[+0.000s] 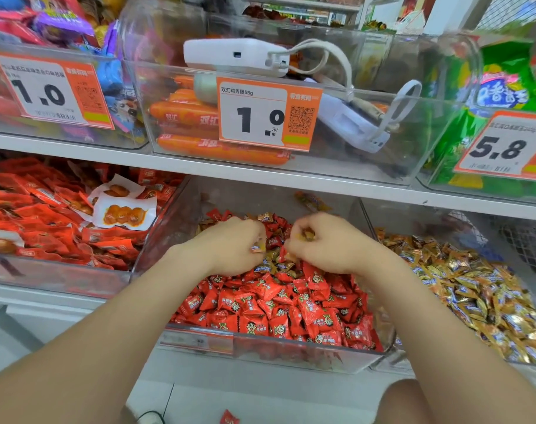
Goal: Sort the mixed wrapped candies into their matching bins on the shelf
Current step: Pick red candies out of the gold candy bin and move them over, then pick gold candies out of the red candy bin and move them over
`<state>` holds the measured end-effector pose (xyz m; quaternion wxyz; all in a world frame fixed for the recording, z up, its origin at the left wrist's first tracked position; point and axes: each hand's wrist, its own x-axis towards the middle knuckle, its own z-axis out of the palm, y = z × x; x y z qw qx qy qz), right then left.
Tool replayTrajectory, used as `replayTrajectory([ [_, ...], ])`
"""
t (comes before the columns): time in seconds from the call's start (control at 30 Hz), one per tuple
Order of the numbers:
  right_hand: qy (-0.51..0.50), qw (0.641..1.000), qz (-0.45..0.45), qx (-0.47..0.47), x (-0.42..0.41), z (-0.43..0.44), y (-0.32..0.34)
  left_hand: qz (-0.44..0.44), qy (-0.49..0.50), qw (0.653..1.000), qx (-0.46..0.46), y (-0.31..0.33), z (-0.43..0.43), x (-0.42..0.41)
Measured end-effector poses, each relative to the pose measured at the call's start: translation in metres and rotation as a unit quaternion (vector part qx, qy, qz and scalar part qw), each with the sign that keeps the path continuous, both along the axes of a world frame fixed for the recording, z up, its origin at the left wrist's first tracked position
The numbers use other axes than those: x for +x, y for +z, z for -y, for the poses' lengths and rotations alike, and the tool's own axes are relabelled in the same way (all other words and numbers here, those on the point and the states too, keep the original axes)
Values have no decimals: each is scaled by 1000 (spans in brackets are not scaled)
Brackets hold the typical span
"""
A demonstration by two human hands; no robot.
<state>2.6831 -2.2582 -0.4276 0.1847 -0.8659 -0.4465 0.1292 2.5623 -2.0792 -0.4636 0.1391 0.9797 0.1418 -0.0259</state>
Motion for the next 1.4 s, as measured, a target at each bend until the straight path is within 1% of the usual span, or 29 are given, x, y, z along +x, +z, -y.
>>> replayTrajectory([
  [0.07,-14,1000,20,16,1,2,0,-28,-31,999,3,-2,-2,0],
  [0.13,-22,999,39,8,1,5,0,-40,-60,997,8,-2,-1,2],
  [0.27,-28,999,43,10,2,9,-2,-84,-117,990,13,1,7,2],
  [0.4,-37,999,32,17,-1,10,-2,-119,-120,985,16,0,10,4],
  [0.53,-28,999,8,15,-4,11,-3,-88,-104,989,56,0,17,6],
  [0.63,-34,999,-3,19,-4,13,-4,-73,-75,994,37,-2,17,5],
  [0.7,-45,999,6,21,-4,14,-2,-13,-46,999,-1,-2,11,3],
  [0.77,-56,998,23,32,-3,15,1,92,-12,994,-54,3,8,2],
  [0.8,-62,997,18,45,-3,16,3,140,8,985,-102,8,8,0],
  [0.83,-68,995,-8,70,-3,17,4,180,31,969,-168,12,10,-1],
  [0.87,-72,990,-54,107,-4,20,5,211,56,943,-249,16,13,-3],
  [0.93,-72,963,-180,186,-11,28,12,220,107,872,-424,22,23,-9],
  [1.0,-71,929,-284,229,-20,44,22,200,141,793,-558,24,36,-15],
  [1.03,-68,917,-315,236,-23,54,27,194,151,762,-599,24,43,-18],
  [1.07,-63,911,-335,233,-26,66,31,190,152,744,-622,25,52,-21],
  [1.1,-55,910,-345,226,-26,79,34,186,147,740,-629,24,60,-25],
  [1.13,-59,911,-345,216,-26,93,37,183,141,745,-626,25,69,-28],
  [1.17,-81,916,-333,210,-24,106,38,183,132,752,-619,25,77,-31],
  [1.2,-117,924,-299,210,-18,119,37,183,122,759,-612,26,85,-34],
  [1.23,-159,935,-238,210,-9,133,31,185,113,769,-601,27,92,-36],
  [1.3,-246,947,-56,200,14,159,16,195,97,795,-566,38,111,-38],
  [1.33,-263,946,5,189,25,171,8,201,90,807,-548,43,121,-37],
  [1.37,-257,953,25,160,33,183,-1,206,85,819,-529,49,133,-35],
  [1.4,-226,968,26,107,42,195,-11,210,77,832,-508,54,145,-31],
])
